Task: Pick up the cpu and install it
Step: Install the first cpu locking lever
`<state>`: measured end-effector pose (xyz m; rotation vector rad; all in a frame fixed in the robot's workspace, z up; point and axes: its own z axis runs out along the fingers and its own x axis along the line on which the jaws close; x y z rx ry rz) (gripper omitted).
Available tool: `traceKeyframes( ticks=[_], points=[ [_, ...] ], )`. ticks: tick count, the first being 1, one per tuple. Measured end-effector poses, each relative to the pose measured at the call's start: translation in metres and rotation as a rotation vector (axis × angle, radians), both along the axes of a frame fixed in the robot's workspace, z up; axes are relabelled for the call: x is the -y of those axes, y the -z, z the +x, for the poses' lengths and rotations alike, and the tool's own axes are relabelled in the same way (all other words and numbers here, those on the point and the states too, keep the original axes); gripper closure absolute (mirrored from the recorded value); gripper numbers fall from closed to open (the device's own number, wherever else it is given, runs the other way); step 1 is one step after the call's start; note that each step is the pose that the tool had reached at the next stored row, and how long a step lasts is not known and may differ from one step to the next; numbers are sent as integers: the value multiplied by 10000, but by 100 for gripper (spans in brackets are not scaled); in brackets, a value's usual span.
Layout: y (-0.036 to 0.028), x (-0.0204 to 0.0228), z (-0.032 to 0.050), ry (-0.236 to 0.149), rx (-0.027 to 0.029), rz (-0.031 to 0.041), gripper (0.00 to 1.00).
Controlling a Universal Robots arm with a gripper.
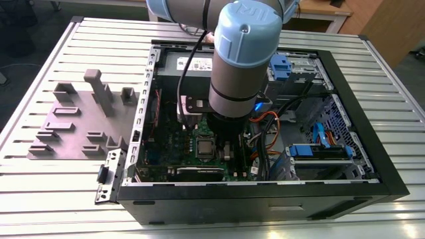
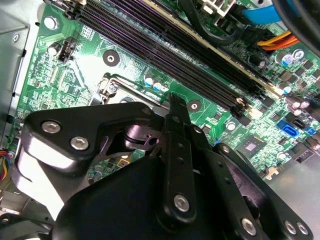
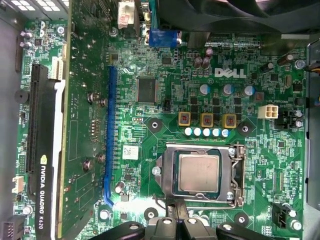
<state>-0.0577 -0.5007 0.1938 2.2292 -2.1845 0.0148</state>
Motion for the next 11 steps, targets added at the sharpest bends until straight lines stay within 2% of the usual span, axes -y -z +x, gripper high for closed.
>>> traceKeyframes(
  ticks=[11],
  points=[
    [14,-7,0,-28,2,2,89]
  ],
)
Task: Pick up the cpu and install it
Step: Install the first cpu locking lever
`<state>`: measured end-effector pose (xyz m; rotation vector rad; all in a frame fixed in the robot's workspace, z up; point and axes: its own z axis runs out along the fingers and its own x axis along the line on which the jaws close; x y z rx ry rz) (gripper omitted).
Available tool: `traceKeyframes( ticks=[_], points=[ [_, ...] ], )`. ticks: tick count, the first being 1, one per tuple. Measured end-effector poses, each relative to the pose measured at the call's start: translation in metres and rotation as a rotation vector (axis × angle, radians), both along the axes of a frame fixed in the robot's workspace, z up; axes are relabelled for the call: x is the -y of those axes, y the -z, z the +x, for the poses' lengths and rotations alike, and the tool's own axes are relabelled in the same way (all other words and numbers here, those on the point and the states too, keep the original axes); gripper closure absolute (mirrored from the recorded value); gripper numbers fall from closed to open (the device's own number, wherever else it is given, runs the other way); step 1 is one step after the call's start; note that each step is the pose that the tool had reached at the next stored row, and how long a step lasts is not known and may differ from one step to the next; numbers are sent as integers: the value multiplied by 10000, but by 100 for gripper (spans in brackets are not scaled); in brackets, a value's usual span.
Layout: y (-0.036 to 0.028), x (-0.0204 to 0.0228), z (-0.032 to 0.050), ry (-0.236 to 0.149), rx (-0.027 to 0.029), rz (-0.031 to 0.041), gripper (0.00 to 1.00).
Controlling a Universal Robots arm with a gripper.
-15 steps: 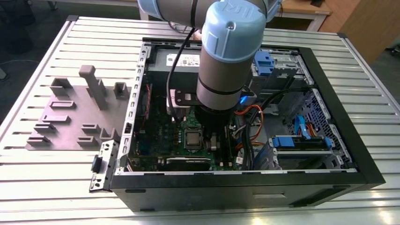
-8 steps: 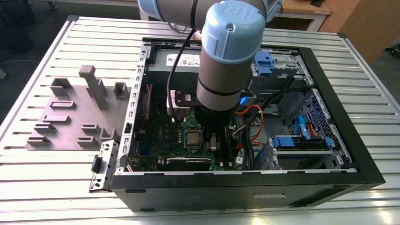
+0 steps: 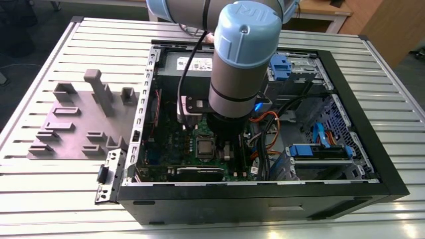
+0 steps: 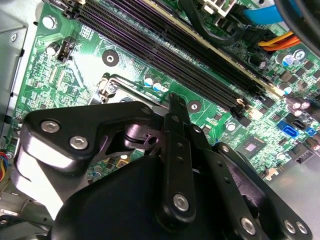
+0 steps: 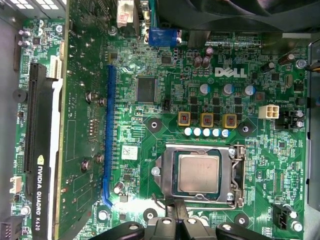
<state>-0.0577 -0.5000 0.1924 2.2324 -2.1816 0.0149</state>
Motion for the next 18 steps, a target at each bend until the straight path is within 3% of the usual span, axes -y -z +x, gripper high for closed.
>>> traceKeyframes(
  ticks=[7,18],
  points=[
    [0,-1,9,-9,0,58,89],
    [6,0,62,-10,-27,65,89]
  ],
)
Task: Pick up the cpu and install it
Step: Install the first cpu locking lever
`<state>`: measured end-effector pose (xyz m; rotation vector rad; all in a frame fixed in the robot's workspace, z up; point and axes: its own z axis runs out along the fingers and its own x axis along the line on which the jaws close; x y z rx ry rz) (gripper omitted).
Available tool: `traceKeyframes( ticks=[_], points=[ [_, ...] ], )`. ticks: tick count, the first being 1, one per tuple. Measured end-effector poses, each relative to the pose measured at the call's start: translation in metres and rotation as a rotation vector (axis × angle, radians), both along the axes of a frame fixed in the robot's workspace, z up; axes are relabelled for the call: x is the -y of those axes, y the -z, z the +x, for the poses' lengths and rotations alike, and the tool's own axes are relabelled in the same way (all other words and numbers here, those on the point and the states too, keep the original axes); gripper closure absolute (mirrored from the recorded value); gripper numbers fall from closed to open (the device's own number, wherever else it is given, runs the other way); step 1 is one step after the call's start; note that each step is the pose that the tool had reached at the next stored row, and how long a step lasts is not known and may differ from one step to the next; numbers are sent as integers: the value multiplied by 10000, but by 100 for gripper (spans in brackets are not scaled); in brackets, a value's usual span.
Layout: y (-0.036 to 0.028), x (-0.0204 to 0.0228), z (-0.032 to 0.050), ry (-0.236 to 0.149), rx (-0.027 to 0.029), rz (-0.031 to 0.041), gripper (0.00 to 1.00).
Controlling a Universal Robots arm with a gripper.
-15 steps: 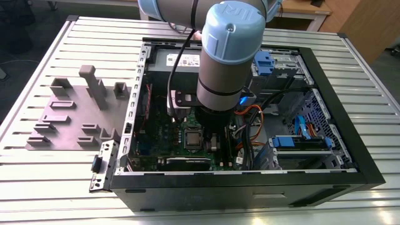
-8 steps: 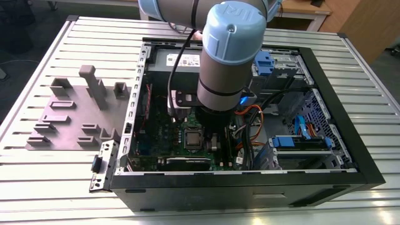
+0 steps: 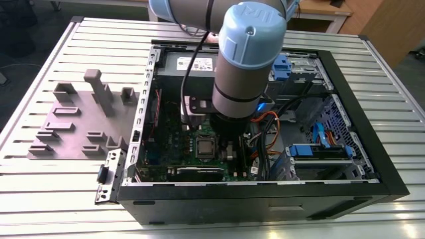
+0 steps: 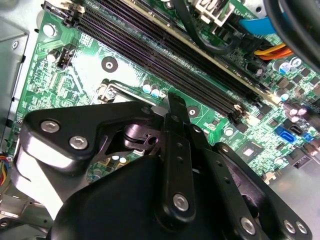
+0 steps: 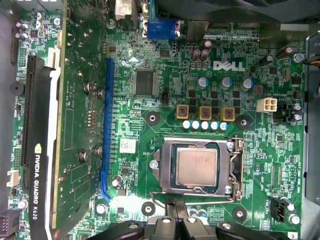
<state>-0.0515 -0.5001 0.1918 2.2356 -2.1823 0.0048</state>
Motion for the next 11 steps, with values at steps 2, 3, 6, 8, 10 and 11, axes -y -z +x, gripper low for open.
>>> traceKeyframes(
  ticks=[2,3,6,8,10,11],
  points=[
    [4,0,6,0,-4,1,89],
    [5,0,11,0,-5,0,89],
    [8,0,12,2,-6,1,89],
    [10,0,13,-4,-6,1,89],
    [14,0,13,-8,-6,1,89],
    [15,0,13,-7,-7,0,89]
  ],
)
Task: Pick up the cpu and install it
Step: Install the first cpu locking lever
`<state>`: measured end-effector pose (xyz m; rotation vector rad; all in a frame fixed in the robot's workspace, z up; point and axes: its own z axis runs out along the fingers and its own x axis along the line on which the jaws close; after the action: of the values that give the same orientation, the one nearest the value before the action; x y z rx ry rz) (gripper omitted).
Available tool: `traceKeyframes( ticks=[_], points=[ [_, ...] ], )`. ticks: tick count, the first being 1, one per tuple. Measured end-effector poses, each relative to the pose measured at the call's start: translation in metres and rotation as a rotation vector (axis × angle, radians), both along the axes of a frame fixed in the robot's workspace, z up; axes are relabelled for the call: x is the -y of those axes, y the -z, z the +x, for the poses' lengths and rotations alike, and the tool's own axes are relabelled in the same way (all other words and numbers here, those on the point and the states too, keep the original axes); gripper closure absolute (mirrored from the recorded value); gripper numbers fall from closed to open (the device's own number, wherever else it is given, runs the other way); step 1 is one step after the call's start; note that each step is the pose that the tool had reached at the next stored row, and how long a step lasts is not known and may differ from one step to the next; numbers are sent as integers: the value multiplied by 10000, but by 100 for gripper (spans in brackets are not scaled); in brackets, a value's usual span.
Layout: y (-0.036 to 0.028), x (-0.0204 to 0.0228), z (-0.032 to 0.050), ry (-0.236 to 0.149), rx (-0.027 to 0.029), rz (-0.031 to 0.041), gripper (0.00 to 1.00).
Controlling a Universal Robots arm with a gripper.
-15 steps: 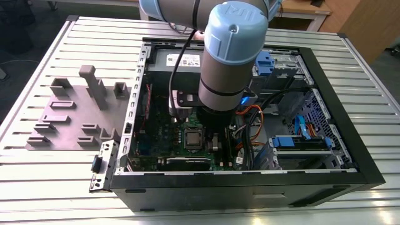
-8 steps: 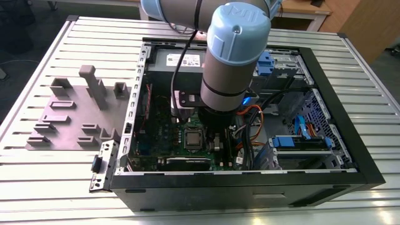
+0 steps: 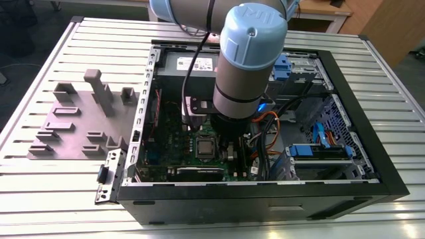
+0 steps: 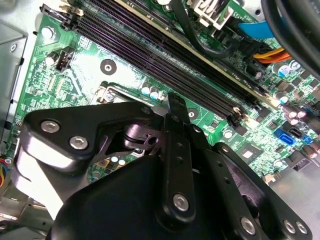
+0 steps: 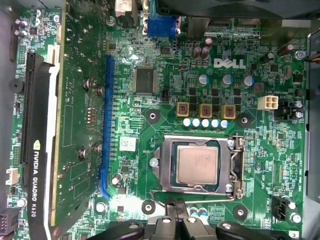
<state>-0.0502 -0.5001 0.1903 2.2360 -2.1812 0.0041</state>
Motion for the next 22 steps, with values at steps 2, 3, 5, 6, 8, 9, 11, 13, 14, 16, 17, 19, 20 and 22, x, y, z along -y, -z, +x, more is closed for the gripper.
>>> traceKeyframes(
  ticks=[2,3,5,6,8,9,11,13,14,16,17,19,20,22],
  points=[
    [7,0,1,-1,3,3,89],
    [13,-1,0,0,2,10,89],
    [14,0,0,0,0,2,89],
    [14,0,0,0,0,1,89],
    [14,0,-2,0,1,1,89],
    [15,0,-7,0,1,2,89],
    [14,-1,-19,-1,2,4,89],
    [3,0,-22,-1,1,6,89],
    [-7,-1,-22,-1,3,9,89],
    [-37,-1,-22,0,2,5,89],
    [-50,0,-22,0,1,3,89],
    [-77,-1,-22,0,1,4,89],
    [-92,0,-22,0,0,3,89],
    [-109,-1,-22,0,1,4,89]
  ],
)
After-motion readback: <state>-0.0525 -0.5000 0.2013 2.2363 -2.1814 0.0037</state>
